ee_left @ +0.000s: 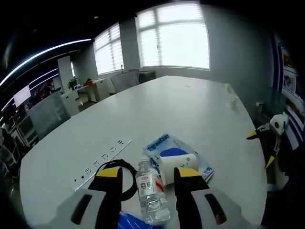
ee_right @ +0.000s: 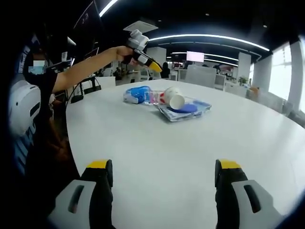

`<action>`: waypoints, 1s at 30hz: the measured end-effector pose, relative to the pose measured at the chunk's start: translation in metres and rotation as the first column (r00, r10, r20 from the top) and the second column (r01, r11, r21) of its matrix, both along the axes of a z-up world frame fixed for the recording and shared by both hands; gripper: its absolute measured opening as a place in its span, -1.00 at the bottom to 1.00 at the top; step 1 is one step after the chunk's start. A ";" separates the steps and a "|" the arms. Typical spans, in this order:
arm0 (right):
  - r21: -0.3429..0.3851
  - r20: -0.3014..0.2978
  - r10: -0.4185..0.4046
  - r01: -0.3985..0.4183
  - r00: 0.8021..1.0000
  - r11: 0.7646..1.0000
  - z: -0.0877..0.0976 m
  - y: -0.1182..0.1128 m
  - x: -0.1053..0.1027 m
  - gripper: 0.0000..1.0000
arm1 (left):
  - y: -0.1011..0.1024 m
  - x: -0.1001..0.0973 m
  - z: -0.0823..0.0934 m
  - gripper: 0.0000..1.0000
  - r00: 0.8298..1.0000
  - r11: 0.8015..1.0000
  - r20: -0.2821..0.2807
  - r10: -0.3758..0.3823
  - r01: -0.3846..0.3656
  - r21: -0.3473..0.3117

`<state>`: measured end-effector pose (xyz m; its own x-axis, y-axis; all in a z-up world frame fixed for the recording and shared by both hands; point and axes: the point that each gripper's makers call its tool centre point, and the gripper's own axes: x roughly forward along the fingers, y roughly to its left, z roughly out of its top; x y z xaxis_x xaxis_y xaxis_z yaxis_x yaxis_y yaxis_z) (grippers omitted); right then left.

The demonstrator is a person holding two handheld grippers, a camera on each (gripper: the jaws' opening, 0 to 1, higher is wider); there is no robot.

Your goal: Arrange the tabletop items into an orderly group along one side of the table until the central work area is clear of visible clutter.

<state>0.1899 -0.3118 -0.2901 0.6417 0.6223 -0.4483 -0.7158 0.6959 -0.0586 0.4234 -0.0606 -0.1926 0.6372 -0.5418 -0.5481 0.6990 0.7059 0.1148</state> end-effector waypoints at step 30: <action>-0.017 -0.004 0.001 -0.001 1.000 1.000 0.000 0.001 0.013 0.70 | -0.015 0.024 -0.025 -0.28 0.999 0.999 -0.034 0.004 -0.002 0.038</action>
